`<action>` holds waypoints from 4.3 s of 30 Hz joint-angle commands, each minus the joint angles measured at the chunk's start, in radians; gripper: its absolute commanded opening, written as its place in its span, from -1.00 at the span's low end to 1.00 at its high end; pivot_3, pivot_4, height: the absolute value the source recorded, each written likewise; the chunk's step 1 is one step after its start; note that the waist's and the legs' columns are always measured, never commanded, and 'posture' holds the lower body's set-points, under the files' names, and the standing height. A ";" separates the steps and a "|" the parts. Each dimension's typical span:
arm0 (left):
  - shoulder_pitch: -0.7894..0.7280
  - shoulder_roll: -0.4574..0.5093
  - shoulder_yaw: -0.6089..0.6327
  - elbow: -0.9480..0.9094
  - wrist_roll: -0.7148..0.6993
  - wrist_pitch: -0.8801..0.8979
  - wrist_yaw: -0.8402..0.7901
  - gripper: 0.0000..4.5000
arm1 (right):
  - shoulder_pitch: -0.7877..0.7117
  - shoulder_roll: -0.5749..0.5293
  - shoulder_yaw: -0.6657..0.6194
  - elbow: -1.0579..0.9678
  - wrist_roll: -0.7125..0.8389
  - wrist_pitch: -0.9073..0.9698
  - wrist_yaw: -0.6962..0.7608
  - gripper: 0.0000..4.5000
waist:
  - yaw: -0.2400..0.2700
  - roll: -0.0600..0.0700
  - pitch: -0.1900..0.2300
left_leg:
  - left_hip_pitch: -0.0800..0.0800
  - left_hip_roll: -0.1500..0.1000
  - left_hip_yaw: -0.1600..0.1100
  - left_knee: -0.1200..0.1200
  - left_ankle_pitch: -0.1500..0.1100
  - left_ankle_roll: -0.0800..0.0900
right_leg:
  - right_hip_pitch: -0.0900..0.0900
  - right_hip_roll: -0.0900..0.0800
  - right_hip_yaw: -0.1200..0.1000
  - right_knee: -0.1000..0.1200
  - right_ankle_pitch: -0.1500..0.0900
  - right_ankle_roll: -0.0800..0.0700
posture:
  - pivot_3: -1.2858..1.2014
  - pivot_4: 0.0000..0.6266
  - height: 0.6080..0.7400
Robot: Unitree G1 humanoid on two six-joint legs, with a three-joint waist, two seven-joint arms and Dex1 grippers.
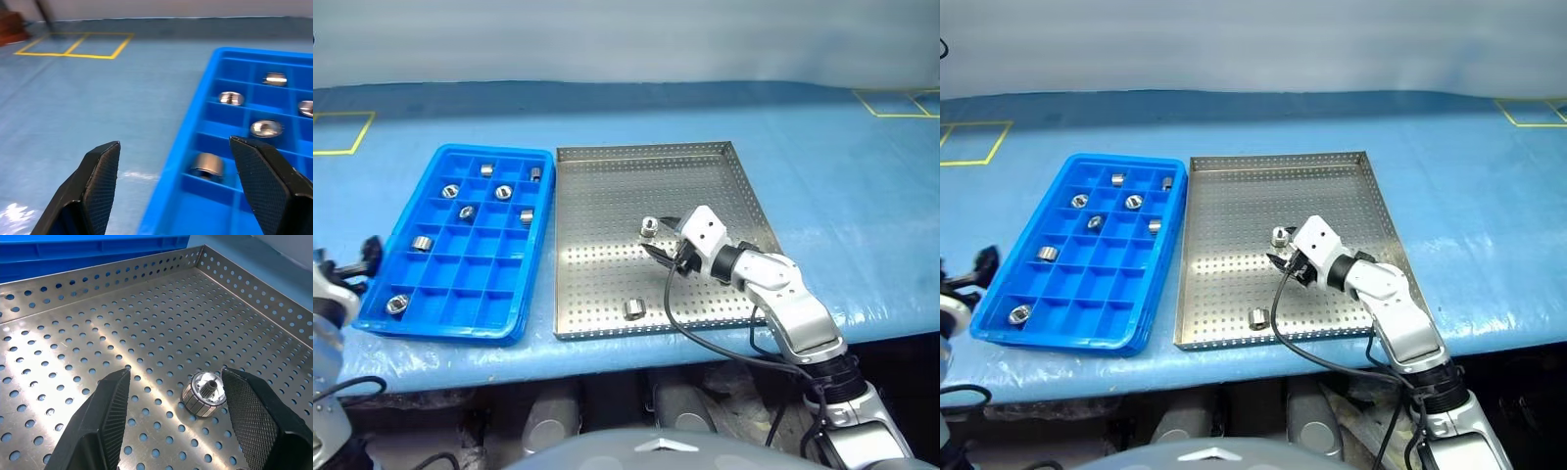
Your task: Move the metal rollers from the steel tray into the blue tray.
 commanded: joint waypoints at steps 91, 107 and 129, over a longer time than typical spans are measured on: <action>0.086 0.174 -0.288 -0.163 -0.706 -0.312 -0.253 0.72 | -0.063 0.002 -0.033 -0.008 -0.024 -0.039 -0.008 0.39 | 0.034 0.004 0.001 | -0.006 -0.005 -0.021 -0.004 0.006 -0.004 | 0.007 -0.009 -0.026 -0.011 0.000 -0.003 | -0.04 -0.52 1.00; -0.458 0.012 -1.024 0.298 -0.324 -0.165 -0.168 0.72 | 0.104 -0.059 -0.223 -0.196 -0.090 0.064 -0.187 0.39 | -0.073 0.007 0.000 | -0.005 -0.009 -0.018 -0.004 0.005 -0.002 | 0.007 -0.006 -0.020 -0.012 0.005 0.005 | -0.23 -0.52 1.00; -0.671 -0.204 -1.169 0.780 0.131 -0.296 -0.185 0.72 | 0.126 -0.032 -0.202 -0.231 -0.088 0.069 -0.215 0.39 | -0.216 0.007 -0.001 | -0.005 -0.006 -0.011 -0.004 0.004 0.001 | 0.004 0.000 -0.001 -0.011 0.009 0.014 | -0.26 -0.52 1.00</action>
